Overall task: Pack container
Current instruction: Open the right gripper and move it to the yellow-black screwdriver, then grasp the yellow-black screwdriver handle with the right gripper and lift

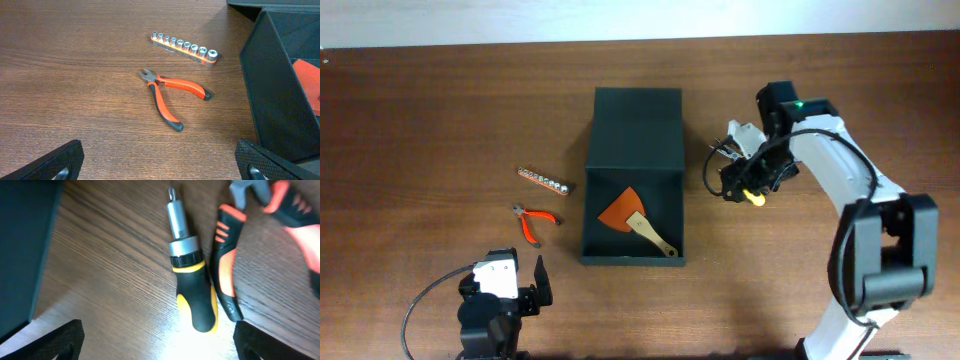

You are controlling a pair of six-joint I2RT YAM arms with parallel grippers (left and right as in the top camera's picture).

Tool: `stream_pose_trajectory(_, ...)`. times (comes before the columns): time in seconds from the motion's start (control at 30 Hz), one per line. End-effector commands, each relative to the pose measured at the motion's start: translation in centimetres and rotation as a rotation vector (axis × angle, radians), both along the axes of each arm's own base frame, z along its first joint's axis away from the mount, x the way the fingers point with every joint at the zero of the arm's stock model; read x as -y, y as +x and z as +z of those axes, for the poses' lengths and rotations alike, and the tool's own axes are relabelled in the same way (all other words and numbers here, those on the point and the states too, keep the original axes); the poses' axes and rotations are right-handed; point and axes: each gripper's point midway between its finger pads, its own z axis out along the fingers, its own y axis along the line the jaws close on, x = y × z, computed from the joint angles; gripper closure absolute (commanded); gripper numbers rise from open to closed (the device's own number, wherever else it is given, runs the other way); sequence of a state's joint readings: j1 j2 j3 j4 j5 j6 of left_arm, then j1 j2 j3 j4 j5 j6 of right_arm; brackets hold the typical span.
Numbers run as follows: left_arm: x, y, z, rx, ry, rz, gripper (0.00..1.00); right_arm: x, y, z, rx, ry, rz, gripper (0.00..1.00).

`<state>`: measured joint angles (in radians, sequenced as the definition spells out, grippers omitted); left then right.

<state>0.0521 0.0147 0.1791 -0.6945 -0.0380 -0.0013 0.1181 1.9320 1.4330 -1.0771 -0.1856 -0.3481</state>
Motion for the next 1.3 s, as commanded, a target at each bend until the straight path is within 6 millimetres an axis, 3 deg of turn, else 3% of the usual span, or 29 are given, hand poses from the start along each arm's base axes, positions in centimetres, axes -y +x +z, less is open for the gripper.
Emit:
stream_pose_trajectory(0.0,-0.1,0.0,0.0,0.007,-0.008,0.010,0.01,0.0,-0.5,-1.1,-0.027,-0.046,0.033,0.08)
stream_pose_trajectory(0.33,-0.1,0.0,0.0,0.007,-0.008,0.010,0.01,-0.1,-1.0,-2.7,-0.070,-0.077,0.053,0.14)
stream_pose_trajectory(0.87,-0.1,0.0,0.0,0.007,-0.008,0.010,0.01,-0.2,-0.6,-2.9,-0.055,-0.074,0.052,0.20)
stream_pose_trajectory(1.27,-0.1,0.0,0.0,0.007,-0.008,0.010,0.01,0.1,-2.2,-4.4,-0.094,-0.080,0.054,0.22)
